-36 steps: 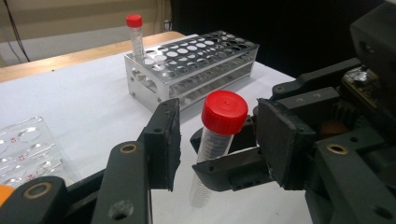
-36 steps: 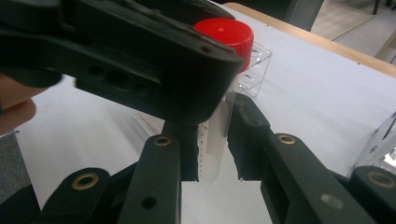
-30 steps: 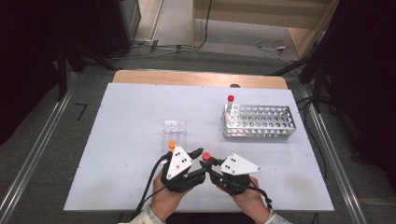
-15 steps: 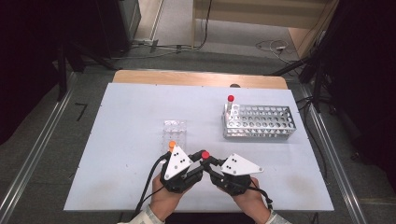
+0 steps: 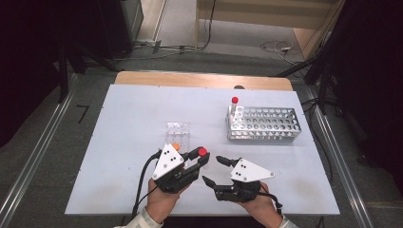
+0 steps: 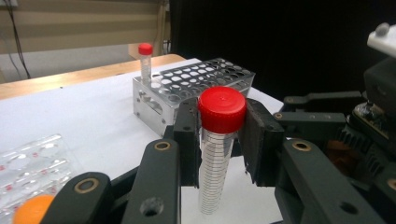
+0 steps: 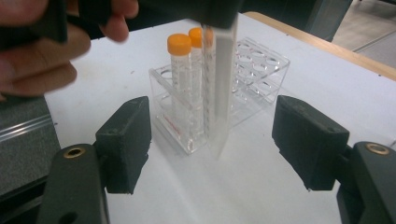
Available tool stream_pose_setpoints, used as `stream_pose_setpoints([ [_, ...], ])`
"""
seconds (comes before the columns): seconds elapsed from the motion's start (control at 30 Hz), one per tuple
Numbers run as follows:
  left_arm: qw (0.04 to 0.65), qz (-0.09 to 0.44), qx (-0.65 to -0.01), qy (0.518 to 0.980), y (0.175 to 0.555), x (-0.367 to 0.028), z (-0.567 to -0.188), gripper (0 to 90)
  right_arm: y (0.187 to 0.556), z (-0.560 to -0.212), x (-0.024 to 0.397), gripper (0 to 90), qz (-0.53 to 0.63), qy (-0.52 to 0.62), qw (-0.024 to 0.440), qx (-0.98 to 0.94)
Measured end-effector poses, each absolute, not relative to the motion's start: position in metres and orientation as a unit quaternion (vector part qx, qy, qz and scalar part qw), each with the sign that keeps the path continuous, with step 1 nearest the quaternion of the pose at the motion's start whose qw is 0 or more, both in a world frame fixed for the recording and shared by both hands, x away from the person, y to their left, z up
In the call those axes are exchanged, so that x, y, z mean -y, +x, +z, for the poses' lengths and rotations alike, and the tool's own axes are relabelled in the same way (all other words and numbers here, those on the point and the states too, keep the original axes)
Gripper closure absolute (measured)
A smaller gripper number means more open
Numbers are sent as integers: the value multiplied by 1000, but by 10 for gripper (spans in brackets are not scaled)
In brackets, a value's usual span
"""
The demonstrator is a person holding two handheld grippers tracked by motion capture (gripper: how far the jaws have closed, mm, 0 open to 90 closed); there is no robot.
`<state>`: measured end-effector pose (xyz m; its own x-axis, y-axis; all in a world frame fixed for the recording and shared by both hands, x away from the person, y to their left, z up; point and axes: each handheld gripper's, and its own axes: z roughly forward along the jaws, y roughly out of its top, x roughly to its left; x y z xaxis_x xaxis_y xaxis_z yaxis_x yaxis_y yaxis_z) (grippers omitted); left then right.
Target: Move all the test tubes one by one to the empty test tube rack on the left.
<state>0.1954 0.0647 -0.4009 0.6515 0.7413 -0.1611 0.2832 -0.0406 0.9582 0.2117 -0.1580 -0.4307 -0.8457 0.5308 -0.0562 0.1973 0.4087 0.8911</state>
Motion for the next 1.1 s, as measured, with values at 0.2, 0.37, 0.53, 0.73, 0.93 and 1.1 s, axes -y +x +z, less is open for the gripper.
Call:
stream_pose_setpoints([
  [0.2, 590, 199, -374, 687, 194, -76, -393, 698, 212, -436, 166, 268, 488, 227, 170, -826],
  [0.37, 597, 202, -379, 677, 191, -84, -387, 698, 215, -439, 169, 268, 482, 233, 171, -827],
  [0.53, 601, 204, -380, 673, 188, -91, -381, 698, 215, -440, 169, 270, 479, 235, 172, -828],
  [0.73, 602, 209, -389, 665, 186, -102, -374, 698, 216, -440, 170, 273, 478, 240, 172, -827],
  [0.93, 604, 217, -397, 656, 185, -115, -368, 699, 217, -441, 170, 277, 476, 241, 174, -828],
  [1.1, 608, 225, -409, 643, 185, -126, -365, 699, 218, -441, 170, 277, 474, 243, 173, -828],
])
